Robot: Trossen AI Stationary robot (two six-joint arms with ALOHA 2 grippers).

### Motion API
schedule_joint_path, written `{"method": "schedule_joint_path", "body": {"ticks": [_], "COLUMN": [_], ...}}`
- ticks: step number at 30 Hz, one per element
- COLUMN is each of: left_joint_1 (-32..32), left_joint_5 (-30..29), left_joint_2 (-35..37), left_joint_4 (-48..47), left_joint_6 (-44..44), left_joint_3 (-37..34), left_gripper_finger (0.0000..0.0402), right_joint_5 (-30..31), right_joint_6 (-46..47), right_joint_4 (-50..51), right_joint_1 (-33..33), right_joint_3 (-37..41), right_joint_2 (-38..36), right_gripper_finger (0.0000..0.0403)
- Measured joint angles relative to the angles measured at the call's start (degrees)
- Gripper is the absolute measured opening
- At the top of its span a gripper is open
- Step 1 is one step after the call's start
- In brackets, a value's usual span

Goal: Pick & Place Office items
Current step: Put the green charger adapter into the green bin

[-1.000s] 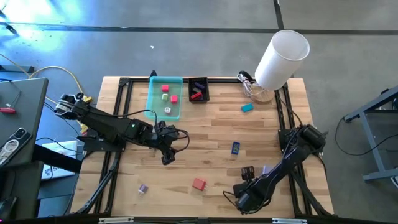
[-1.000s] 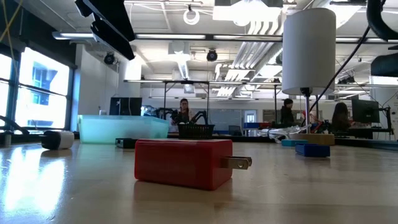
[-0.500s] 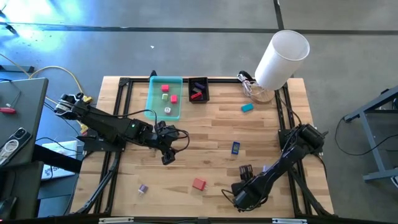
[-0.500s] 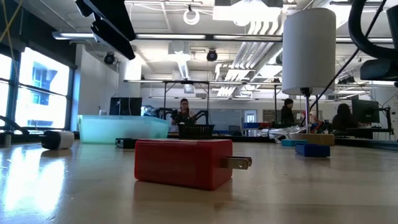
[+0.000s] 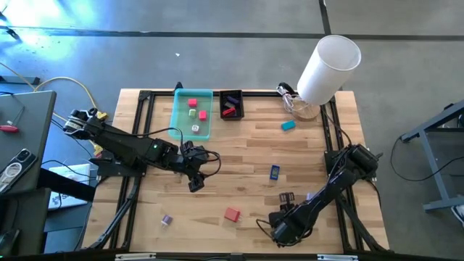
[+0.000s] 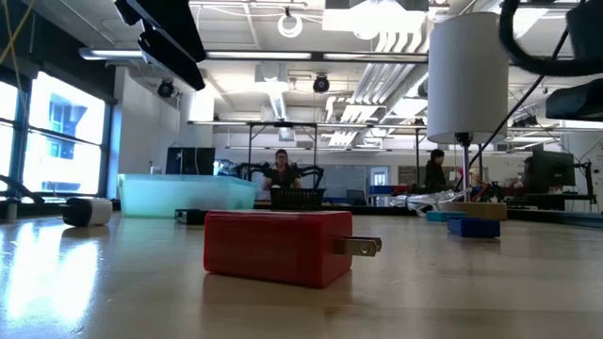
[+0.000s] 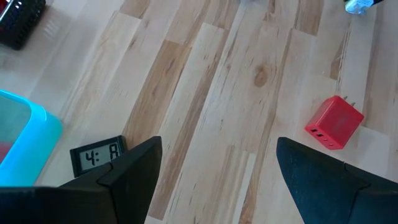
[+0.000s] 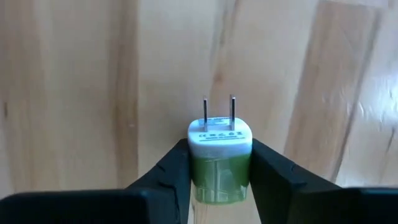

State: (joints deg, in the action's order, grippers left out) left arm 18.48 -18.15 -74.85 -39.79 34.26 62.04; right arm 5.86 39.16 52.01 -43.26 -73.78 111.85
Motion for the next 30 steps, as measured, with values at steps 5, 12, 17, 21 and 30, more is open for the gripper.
{"method": "schedule_joint_path", "body": {"ticks": [5,12,17,21,30], "left_joint_1": [0.01,0.0,0.01,0.02,0.02], "left_joint_5": [-0.26,-0.26,-0.76,-1.98,-2.01], "left_joint_2": [0.0,0.0,-0.32,-1.5,-6.34], "left_joint_4": [0.38,0.98,0.98,0.8,1.93], "left_joint_6": [-1.02,-1.49,-2.34,-3.43,-7.13], "left_joint_3": [0.0,0.0,0.0,-0.24,-0.39], "left_gripper_finger": [0.0308,0.0308,0.0308,0.0308,0.0308], "right_joint_5": [-0.39,-2.23,-2.89,0.33,31.32], "right_joint_6": [5.86,15.68,22.15,32.35,45.12], "right_joint_4": [3.15,11.35,18.71,26.81,25.5], "right_joint_1": [0.19,0.01,-1.01,-4.82,-15.09], "right_joint_3": [0.0,-0.23,-1.73,-1.77,-1.7], "right_joint_2": [0.0,-0.89,-3.19,-7.61,-16.29], "right_gripper_finger": [0.0115,0.0115,0.0115,0.0115,0.0115]}}
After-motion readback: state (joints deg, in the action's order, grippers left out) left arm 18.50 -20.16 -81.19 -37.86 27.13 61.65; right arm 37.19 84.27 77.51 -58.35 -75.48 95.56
